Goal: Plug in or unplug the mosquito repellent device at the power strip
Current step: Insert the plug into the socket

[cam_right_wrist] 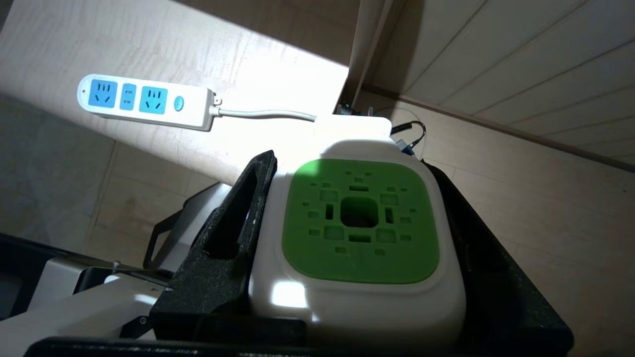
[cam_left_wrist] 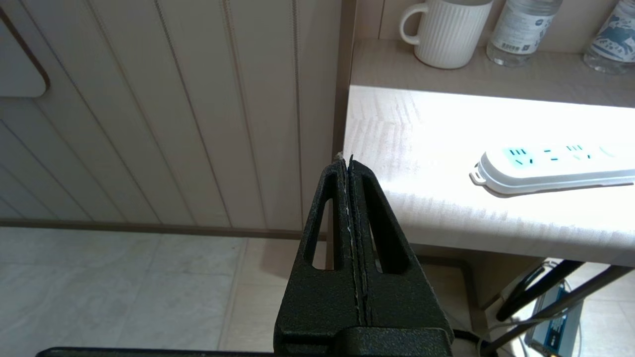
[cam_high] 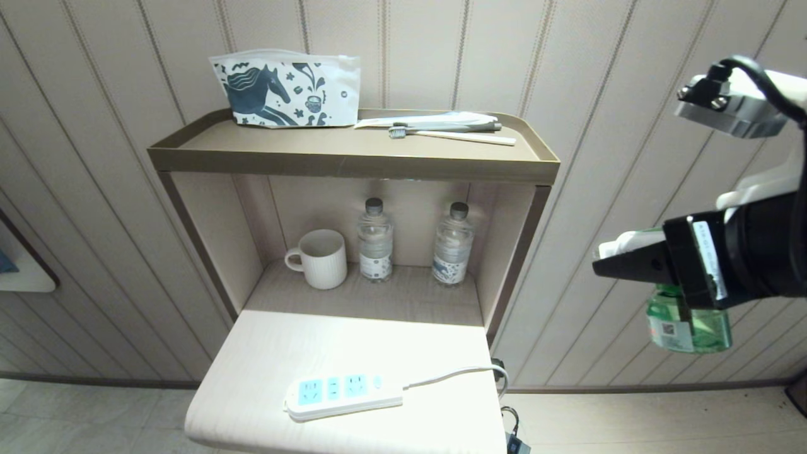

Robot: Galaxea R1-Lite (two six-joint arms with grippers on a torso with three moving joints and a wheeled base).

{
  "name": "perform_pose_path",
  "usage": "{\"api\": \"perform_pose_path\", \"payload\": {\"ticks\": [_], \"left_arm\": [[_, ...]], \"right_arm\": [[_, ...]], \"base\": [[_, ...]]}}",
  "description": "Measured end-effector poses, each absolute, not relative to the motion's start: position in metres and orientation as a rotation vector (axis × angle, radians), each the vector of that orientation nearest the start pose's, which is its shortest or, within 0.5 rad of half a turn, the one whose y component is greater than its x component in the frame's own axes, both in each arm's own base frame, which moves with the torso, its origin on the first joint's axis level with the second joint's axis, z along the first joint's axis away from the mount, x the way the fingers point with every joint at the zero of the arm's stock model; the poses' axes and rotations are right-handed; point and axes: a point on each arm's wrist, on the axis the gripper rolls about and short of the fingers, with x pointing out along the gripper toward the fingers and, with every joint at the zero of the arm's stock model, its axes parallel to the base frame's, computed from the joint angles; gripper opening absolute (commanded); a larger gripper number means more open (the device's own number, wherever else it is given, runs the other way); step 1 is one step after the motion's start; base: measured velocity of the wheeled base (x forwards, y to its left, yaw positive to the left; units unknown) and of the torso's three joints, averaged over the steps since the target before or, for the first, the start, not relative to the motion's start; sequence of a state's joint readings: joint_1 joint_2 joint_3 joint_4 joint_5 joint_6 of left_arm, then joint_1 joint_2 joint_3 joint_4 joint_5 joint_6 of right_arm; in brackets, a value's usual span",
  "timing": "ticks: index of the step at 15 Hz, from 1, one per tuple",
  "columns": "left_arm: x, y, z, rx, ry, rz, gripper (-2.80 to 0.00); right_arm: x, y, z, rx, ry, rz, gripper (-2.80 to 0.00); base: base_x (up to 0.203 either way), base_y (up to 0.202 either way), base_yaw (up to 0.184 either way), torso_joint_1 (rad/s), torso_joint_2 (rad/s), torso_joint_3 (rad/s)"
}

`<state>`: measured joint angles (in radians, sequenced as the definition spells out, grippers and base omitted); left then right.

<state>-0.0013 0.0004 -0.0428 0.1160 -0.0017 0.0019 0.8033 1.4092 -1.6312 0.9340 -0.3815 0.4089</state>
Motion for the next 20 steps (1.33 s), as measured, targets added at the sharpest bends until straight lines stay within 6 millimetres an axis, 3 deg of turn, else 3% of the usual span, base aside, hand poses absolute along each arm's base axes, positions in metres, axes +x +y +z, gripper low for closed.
{"api": "perform_pose_path", "payload": {"ticks": [20], "left_arm": [[-0.026, 0.000, 0.075, 0.002, 0.075, -0.004, -2.80]], "right_arm": [[0.134, 0.124, 0.330, -0.024, 0.689, 0.257, -2.80]], "base": [[0.000, 0.000, 0.000, 0.000, 0.00, 0.000]]}}
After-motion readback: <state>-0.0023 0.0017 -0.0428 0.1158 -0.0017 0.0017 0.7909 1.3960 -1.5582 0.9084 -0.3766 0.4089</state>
